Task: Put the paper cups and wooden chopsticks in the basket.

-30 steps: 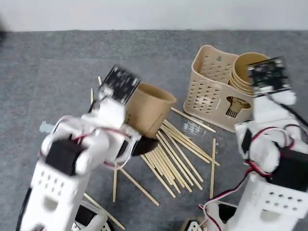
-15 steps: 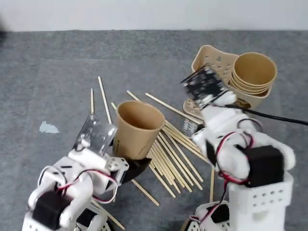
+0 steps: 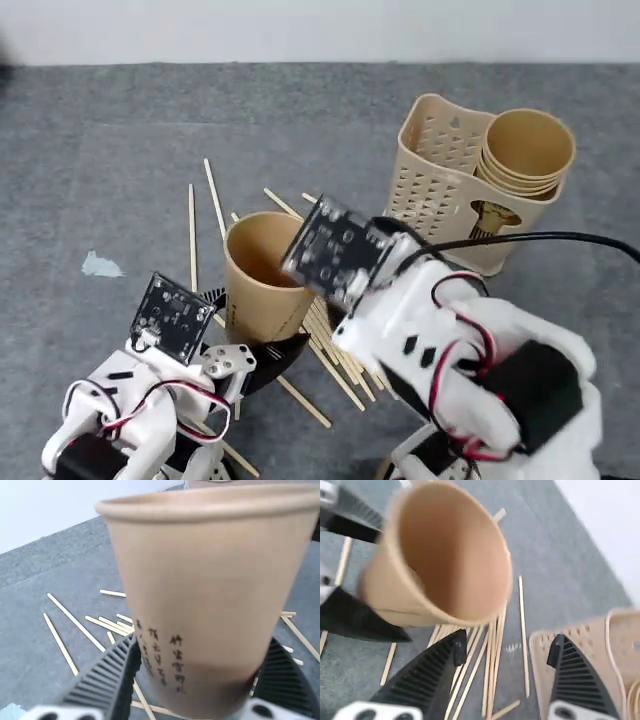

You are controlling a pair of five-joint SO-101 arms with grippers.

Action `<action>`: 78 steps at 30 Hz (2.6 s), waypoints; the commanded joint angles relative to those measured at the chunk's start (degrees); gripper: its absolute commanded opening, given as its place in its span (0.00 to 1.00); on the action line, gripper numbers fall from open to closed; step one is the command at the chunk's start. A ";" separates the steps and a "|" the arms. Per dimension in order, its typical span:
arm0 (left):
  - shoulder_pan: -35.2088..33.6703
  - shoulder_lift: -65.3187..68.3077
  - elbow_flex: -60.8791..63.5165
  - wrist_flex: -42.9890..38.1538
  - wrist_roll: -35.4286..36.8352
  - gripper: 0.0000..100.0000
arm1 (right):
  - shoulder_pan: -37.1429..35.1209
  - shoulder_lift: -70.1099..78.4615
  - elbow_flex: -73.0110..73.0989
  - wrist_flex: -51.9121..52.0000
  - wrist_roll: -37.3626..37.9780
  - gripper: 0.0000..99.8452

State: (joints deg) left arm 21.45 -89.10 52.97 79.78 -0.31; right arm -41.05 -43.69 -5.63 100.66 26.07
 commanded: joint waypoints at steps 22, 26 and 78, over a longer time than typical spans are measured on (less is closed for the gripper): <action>-16.53 -0.44 9.71 -13.80 -3.52 0.35 | -13.85 -0.31 -3.43 1.80 18.02 0.28; -16.53 -0.44 9.71 -13.80 -4.22 0.35 | -13.67 2.07 -3.43 -1.01 20.31 0.28; -17.05 -0.44 9.71 -13.80 -3.87 0.45 | -2.51 19.56 -7.74 -10.68 38.95 0.01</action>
State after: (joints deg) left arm 4.84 -89.36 62.99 65.89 -4.18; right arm -46.59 -24.44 -10.46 89.58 63.25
